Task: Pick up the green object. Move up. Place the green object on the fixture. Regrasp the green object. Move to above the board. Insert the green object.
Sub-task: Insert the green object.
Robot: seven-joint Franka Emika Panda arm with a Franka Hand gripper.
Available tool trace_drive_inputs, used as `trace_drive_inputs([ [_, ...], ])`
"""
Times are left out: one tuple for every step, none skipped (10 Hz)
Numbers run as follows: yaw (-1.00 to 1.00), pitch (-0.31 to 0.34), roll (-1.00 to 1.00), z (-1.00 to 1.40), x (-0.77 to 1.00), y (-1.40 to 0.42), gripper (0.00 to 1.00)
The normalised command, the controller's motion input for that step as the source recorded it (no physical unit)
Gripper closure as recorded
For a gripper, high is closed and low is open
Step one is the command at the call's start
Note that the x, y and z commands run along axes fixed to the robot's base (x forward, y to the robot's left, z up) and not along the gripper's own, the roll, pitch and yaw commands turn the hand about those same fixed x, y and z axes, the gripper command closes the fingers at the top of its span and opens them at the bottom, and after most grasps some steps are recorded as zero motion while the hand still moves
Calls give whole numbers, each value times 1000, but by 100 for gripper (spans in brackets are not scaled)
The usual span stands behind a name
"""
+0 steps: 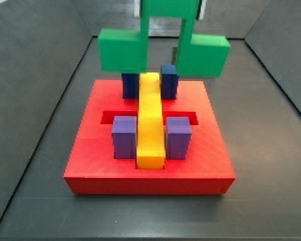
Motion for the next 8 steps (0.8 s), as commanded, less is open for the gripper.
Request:
trace_drive_inputs([
  [86,-1,20,-349,0,0,100],
  [69,-16,0,-437,-9,0,100],
  [54,-27,-13,-454,-34,0,100],
  [17,-23,0,-383,-3,0,100],
  [29,-19,0,-329,0,0,100],
  [51,-33,0,-323,0,0,100],
  [71,-34,-27,-300,0,0,100],
  [77,-49,-39,-317,0,0,100],
])
